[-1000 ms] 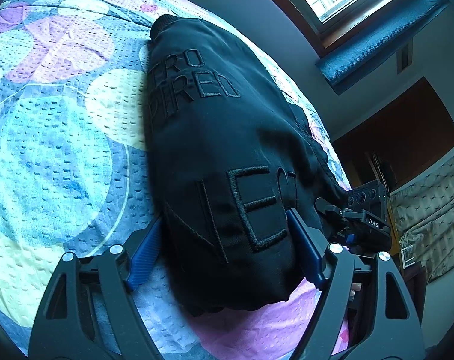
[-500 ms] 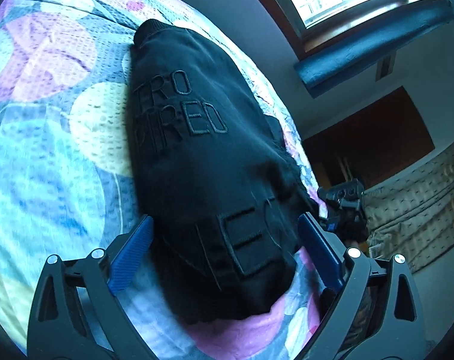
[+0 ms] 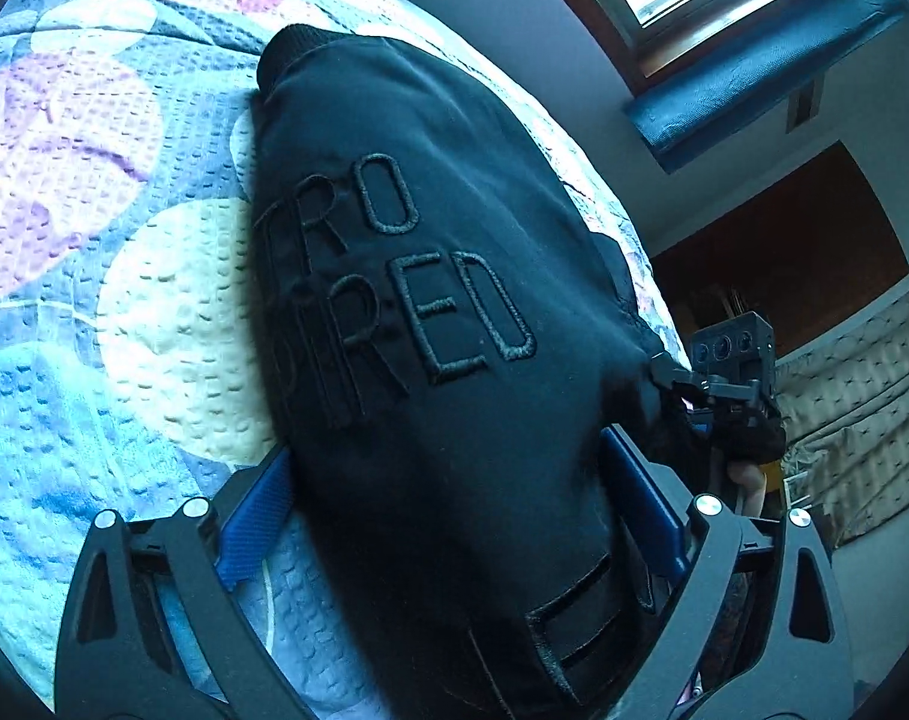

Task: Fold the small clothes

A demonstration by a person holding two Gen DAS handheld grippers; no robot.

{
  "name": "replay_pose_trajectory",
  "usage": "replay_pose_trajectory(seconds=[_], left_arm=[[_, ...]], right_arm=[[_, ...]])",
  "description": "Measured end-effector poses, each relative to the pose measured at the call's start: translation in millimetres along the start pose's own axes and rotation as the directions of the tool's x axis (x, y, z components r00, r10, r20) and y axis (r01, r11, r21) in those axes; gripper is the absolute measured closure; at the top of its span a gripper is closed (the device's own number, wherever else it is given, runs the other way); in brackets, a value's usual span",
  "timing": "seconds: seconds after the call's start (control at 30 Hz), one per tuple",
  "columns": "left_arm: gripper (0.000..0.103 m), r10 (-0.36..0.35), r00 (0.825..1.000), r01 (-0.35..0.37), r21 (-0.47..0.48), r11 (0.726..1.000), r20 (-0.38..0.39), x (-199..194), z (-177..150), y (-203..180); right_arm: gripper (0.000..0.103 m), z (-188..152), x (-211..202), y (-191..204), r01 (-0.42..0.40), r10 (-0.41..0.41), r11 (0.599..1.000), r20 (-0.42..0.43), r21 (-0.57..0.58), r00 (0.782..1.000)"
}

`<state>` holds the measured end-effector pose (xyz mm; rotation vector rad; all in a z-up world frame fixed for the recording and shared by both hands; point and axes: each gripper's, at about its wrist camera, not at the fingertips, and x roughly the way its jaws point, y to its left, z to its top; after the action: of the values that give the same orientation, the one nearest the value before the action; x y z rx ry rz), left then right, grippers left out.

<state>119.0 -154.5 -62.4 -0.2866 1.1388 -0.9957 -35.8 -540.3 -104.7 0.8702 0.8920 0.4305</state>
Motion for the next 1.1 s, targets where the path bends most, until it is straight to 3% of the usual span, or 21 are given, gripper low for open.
replay_pose_trajectory(seconds=[0.2, 0.37, 0.83, 1.0, 1.1], left_arm=[[0.029, 0.039, 0.999, -0.039, 0.029, 0.999, 0.028, -6.8, -0.2, -7.0], [0.038, 0.030, 0.997, -0.031, 0.018, 0.999, 0.065, -28.7, 6.0, 2.1], [0.039, 0.117, 0.982, -0.109, -0.064, 0.992, 0.148, -110.4, 18.4, 79.1], [0.038, 0.107, 0.982, -0.093, -0.093, 0.991, 0.156, -117.3, 19.7, 101.5], [0.033, 0.098, 0.982, -0.085, -0.087, 0.993, 0.162, -117.6, 14.5, 106.6]], right_arm=[[0.062, -11.3, 3.0, 6.5, -0.014, 0.014, 1.000, 0.033, 0.024, 0.999], [0.066, -17.8, 8.9, 37.8, -0.016, 0.018, 0.999, 0.059, -0.039, 0.998], [0.068, -2.1, 108.3, 84.0, -0.135, 0.133, 0.988, -0.027, -0.071, 0.991], [0.068, 4.1, 134.9, 87.3, -0.149, 0.146, 0.987, -0.052, -0.056, 0.988], [0.066, -1.3, 130.5, 80.3, -0.161, 0.158, 0.986, -0.052, -0.042, 0.986]])
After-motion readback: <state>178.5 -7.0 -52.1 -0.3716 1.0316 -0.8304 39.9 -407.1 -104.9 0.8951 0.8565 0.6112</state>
